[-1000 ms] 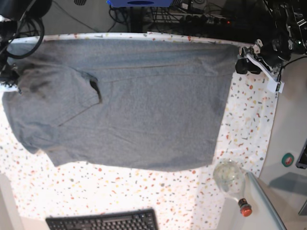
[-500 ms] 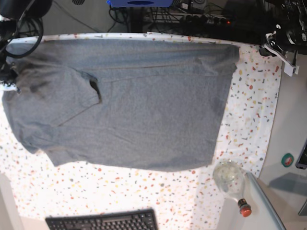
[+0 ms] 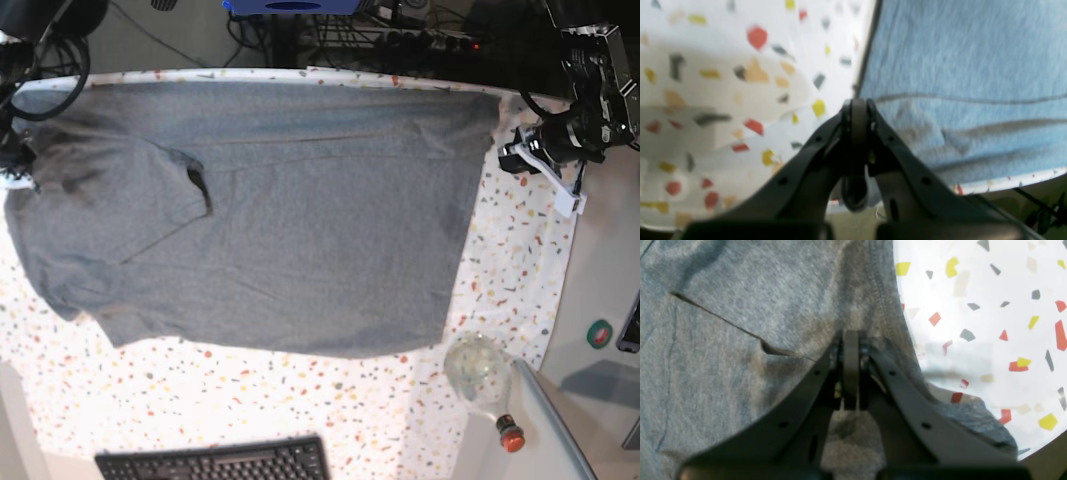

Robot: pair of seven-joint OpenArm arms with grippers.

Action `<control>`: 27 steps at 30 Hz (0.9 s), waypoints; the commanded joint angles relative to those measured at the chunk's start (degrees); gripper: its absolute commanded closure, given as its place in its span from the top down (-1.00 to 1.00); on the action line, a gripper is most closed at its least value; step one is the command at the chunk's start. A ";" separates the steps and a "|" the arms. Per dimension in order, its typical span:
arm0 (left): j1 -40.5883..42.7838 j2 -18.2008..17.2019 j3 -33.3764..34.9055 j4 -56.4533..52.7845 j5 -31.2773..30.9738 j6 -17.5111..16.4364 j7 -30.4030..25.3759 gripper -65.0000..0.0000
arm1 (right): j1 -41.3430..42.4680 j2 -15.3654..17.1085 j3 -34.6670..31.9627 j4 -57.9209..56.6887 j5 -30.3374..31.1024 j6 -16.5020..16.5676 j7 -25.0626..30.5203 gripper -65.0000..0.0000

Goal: Layout the t-shirt on the table in an organized manner, then fold the t-shirt properly
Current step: 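Move the right gripper onto the shirt body and grasp the fabric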

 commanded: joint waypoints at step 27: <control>18.91 -7.64 -2.83 6.62 20.34 -0.12 -23.87 -1.00 | 1.33 -3.14 -59.43 14.06 0.42 -3.88 -1.60 -1.00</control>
